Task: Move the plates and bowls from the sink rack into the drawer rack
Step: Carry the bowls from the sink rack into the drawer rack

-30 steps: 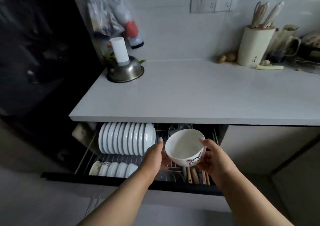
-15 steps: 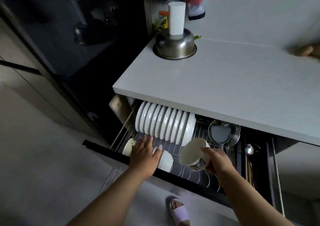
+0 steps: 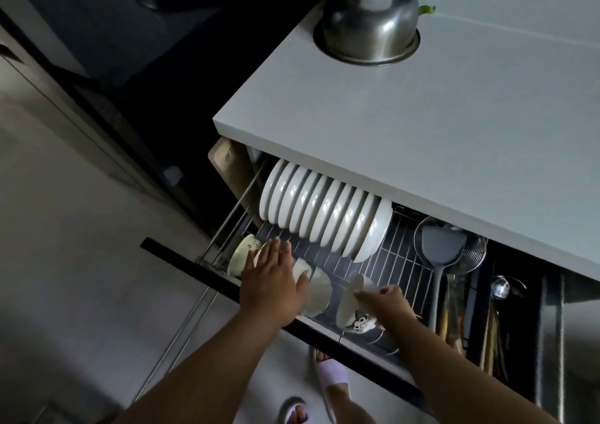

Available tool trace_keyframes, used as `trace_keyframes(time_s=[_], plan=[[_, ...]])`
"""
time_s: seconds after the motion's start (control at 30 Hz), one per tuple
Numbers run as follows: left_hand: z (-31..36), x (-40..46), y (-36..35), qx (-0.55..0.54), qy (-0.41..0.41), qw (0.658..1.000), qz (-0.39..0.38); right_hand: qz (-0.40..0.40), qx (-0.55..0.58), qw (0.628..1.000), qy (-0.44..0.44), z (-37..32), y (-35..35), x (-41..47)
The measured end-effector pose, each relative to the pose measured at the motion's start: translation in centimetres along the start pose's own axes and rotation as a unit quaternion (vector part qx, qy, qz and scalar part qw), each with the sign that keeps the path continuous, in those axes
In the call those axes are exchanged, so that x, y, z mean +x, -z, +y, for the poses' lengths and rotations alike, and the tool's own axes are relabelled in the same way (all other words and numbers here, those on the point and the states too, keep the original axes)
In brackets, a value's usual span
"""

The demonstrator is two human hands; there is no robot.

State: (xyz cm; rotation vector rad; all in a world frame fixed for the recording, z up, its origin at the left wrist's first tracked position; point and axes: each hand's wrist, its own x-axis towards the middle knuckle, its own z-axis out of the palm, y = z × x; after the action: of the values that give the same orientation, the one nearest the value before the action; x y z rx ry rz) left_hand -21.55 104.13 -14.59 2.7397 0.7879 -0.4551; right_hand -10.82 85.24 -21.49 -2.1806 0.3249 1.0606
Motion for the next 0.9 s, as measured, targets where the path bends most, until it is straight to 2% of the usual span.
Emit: trace_keyframes(time_s=[0.4,0.57,0.9], plan=[[-0.6,0.1,-0.6,-0.026,-0.015,0.999,0.043,-0.015,-0.094,0.995,-0.019,-0.4,-4.7,2.3],[-0.6,0.3,-0.8,-0.042,-0.018,0.998,0.050,-0.019,-0.107,0.994,-0.023,2.3,-6.3,6.7],[-0.6,0.3,-1.2,-0.041,-0.027,0.996,0.078,-0.022,-0.146,0.988,-0.047,-1.3,-7.0,3.7]])
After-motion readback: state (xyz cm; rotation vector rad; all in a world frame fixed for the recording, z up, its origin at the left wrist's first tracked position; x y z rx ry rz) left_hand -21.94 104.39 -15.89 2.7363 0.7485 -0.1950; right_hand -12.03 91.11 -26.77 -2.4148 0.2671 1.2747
